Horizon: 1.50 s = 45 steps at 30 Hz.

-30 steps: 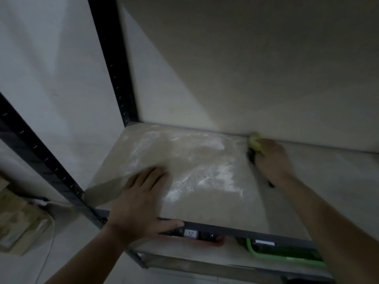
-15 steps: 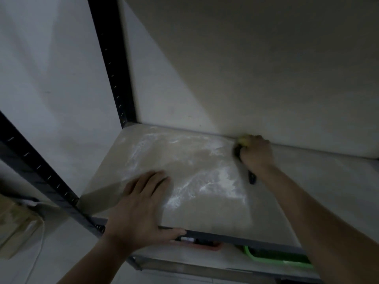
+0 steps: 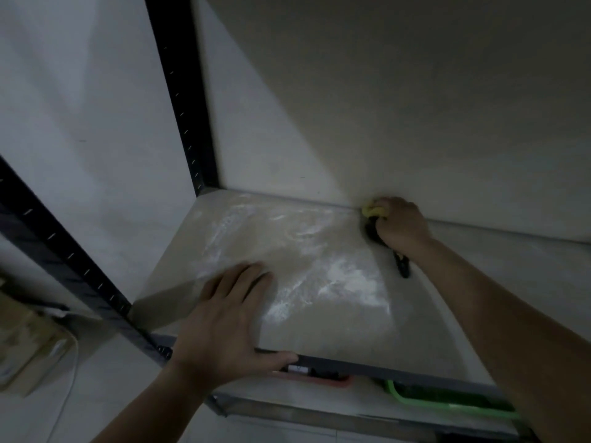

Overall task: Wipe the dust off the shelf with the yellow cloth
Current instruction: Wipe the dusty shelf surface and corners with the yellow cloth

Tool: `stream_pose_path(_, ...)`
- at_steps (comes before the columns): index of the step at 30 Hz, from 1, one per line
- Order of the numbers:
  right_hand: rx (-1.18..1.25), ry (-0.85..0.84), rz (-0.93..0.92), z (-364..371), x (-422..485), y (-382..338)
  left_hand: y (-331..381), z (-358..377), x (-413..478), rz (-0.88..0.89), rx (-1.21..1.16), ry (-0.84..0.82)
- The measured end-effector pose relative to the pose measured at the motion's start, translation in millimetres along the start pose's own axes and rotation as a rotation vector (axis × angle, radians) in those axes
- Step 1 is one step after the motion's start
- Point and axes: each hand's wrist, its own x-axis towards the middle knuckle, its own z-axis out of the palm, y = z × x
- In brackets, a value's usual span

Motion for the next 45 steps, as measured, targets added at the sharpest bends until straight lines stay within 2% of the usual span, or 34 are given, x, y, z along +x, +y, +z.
stream_pose_path(2,-0.109,0.077,-0.066,14.4,-9.1,-16.2,-0.3,0.4,0.1,0.007,-0.002,0.002)
stream_pose_path(4,-0.117,0.074,-0.204,22.4,-15.4,-30.9,0.1,0.9,-0.3,0.014,-0.005,0.012)
stream_pose_path(6,0.031,-0.071,-0.341,16.9,-18.3,-44.4,1.1,1.2,-1.0,0.008,0.002,0.018)
stream_pose_path(8,0.148,-0.233,-0.389,-0.4,-22.4,-47.1,1.2,1.8,-1.4,0.0,0.0,0.022)
stream_pose_path(10,0.191,-0.197,-0.336,-20.7,-30.5,-33.2,0.8,1.6,-1.3,-0.002,-0.008,0.019)
stream_pose_path(14,0.168,0.171,-0.049,-45.3,-69.9,35.9,-0.6,3.5,-2.3,0.004,-0.014,0.031)
stream_pose_path(16,0.054,0.188,0.161,-42.0,-95.3,73.8,-1.2,5.3,-2.5,0.01,-0.025,0.05)
stream_pose_path(18,-0.077,0.08,0.254,-34.3,-126.3,90.9,-1.3,6.4,-3.1,0.013,-0.03,0.059)
stream_pose_path(20,-0.027,0.023,0.275,-21.6,-151.0,91.0,-0.8,5.4,-3.4,0.008,-0.033,0.048)
stream_pose_path(21,0.011,-0.005,0.2,-15.0,-158.9,92.7,-0.8,4.7,-3.3,0.008,-0.031,0.045)
stream_pose_path(22,0.048,0.022,0.145,-11.2,-164.1,89.7,-0.7,4.1,-3.2,0.012,-0.029,0.046)
stream_pose_path(25,0.112,0.17,0.141,3.9,-174.0,64.1,0.0,3.2,-3.1,0.016,-0.025,0.041)
stream_pose_path(29,0.122,0.214,0.091,26.5,-160.2,-10.1,-0.5,2.8,-3.1,0.018,-0.022,0.02)
stream_pose_path(32,0.174,0.167,0.014,40.5,-137.6,-72.6,0.1,4.6,-2.0,0.04,-0.012,0.053)
stream_pose_path(34,0.171,0.122,-0.093,44.5,-125.0,-88.7,0.8,5.4,-1.7,0.041,0.002,0.06)
stream_pose_path(36,0.275,0.106,-0.137,32.0,-111.3,-71.2,0.5,4.5,-1.8,0.035,0.008,0.05)
stream_pose_path(37,0.292,0.15,-0.133,21.2,-106.6,-54.6,0.2,3.8,-2.0,0.026,0.013,0.038)
stream_pose_path(40,0.237,0.283,0.039,-6.8,-84.2,25.6,0.1,2.7,-3.0,-0.002,0.015,0.018)
stream_pose_path(43,-0.099,0.012,0.31,-24.8,-65.5,83.0,0.9,1.2,-2.0,0.0,0.007,0.024)
stream_pose_path(45,-0.205,-0.017,0.269,-18.0,-61.7,77.0,1.1,1.1,-0.9,0.006,0.003,0.024)
